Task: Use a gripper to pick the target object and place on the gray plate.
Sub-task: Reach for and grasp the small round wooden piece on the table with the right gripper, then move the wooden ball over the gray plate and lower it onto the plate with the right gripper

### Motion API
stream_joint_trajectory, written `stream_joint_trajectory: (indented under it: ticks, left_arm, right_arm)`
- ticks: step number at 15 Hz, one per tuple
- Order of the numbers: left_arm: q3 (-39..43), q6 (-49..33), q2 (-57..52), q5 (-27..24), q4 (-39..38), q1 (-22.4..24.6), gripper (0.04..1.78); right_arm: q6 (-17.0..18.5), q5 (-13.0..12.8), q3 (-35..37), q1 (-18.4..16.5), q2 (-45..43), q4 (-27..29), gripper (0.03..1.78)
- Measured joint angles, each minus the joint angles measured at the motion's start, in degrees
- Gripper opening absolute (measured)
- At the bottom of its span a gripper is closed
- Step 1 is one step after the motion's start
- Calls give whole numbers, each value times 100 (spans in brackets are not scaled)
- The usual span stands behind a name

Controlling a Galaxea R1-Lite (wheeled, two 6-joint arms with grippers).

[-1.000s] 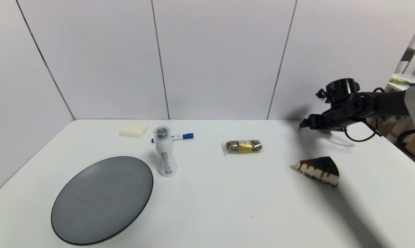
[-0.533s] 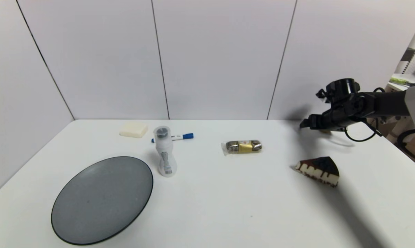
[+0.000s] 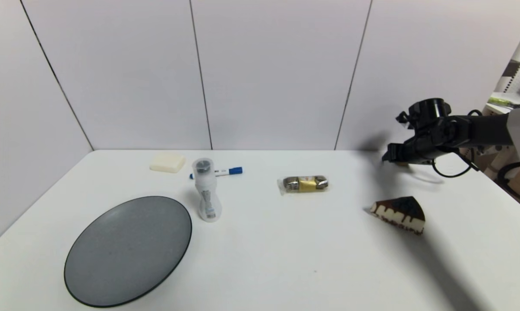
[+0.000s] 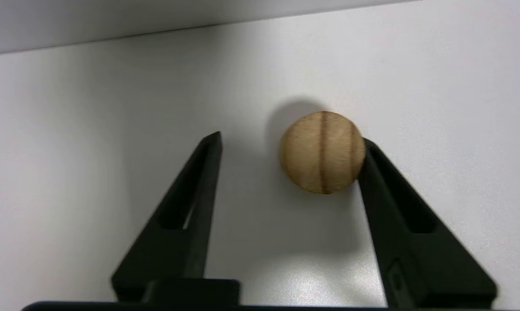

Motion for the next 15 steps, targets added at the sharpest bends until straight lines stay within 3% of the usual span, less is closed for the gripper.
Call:
stream_joint_trajectory:
  ticks: [3, 4, 11, 15]
  left_arm:
    - [0, 0, 0, 0, 0, 0, 169]
    - [0, 2, 0, 0, 0, 0, 169]
    - [0, 0, 0, 0, 0, 0, 169]
    - [0, 2, 0, 0, -2, 0, 169]
  right_arm:
    - [-6, -4, 0, 2, -5, -15, 72]
    - [-6, -2, 0, 7, -5, -17, 47]
    - [22, 0, 74, 11, -184, 51, 47]
    - [48, 41, 641, 149, -877, 22, 47]
